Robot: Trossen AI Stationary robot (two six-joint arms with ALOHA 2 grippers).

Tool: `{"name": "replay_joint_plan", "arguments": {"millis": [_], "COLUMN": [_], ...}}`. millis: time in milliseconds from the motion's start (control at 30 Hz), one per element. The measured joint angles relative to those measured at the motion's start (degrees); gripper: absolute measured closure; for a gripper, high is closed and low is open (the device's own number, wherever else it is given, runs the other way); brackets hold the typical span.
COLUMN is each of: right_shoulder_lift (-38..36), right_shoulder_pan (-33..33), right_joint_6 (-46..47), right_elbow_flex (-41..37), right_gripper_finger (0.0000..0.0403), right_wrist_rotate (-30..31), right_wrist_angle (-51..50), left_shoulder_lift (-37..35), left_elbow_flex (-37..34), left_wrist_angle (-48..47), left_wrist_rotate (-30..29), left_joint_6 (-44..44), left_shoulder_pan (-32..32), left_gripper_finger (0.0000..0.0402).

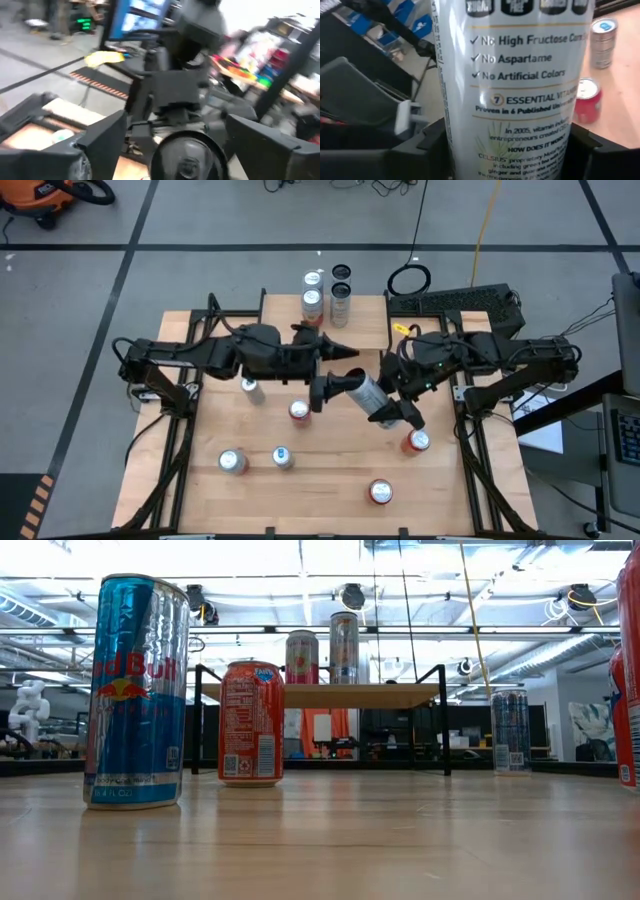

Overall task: Place canned beverage on shelf
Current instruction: Put the white-yellow soda can aligned with the other white-yellow can on the shelf

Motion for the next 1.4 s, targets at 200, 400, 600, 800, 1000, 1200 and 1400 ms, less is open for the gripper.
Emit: {"name": "replay_joint_plan", "arguments": {"millis": [200, 400, 600, 800, 1000, 1200, 1400], "right_shoulder_lift": [0.0, 0.02, 0.02, 0.3, 1.33, 2.72, 4.49], "right_shoulder_pan": [-1.33, -2.87, -4.01, -4.79, -4.74, -4.68, -4.72], "right_joint_6": [2.16, 5.39, 8.75, 10.92, 11.68, 11.86, 10.73], "right_elbow_flex": [0.0, 0.0, 0.02, 0.02, 0.13, 0.13, 0.13], "right_gripper_finger": [0.0164, 0.0164, 0.0164, 0.0164, 0.0164, 0.0164, 0.0164], "right_wrist_rotate": [-7.2, -11.55, -13.36, -13.19, -13.38, -13.36, -13.07], "right_wrist_angle": [1.1, 3.77, 6.27, 6.82, 6.67, 6.75, 7.75], "left_shoulder_lift": [-0.52, -0.31, -0.31, -0.31, -1.62, -3.28, -3.44], "left_elbow_flex": [0.07, -0.01, -0.01, -0.01, -0.12, -0.06, -0.06], "left_wrist_angle": [2.08, -0.53, -2.07, -2.25, 0.04, -4.41, -11.88], "left_wrist_rotate": [10.64, 17.42, 19.49, 19.35, 18.8, 20.37, 22.19], "left_joint_6": [4.27, 7.45, 12.9, 12.91, 12.91, 12.35, 9.93], "left_shoulder_pan": [1.11, 2.4, 4.1, 5.8, 6.33, 6.3, 6.76], "left_gripper_finger": [0.0053, 0.0052, 0.0052, 0.0052, 0.0052, 0.0052, 0.0052]}}
